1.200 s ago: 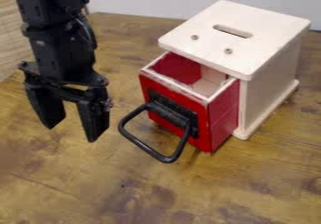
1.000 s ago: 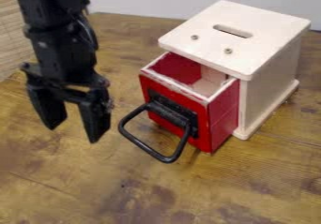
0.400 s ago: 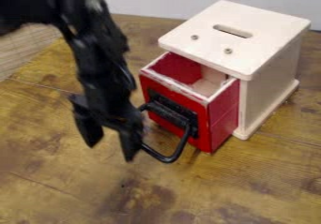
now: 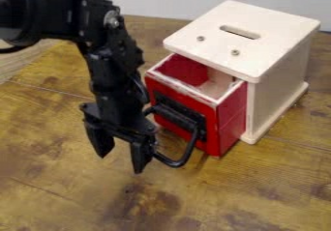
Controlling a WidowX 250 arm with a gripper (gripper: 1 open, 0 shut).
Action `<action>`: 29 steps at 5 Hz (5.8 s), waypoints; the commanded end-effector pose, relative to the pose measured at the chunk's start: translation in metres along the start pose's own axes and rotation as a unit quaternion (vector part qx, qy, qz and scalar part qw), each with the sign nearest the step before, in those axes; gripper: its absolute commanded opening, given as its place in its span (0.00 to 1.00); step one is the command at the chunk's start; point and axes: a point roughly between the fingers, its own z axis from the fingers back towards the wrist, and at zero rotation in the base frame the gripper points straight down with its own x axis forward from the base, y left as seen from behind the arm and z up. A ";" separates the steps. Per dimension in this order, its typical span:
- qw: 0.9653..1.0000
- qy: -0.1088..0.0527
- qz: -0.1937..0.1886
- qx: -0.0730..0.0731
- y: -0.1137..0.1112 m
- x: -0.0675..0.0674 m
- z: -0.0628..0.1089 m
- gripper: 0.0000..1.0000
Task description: Close the drawer
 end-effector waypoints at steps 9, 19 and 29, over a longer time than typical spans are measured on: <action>0.995 -0.095 0.003 -0.020 -0.010 0.055 0.010 1.00; 0.992 -0.120 0.031 -0.030 0.000 0.045 0.011 1.00; 0.990 -0.133 0.048 -0.023 0.014 0.047 0.019 1.00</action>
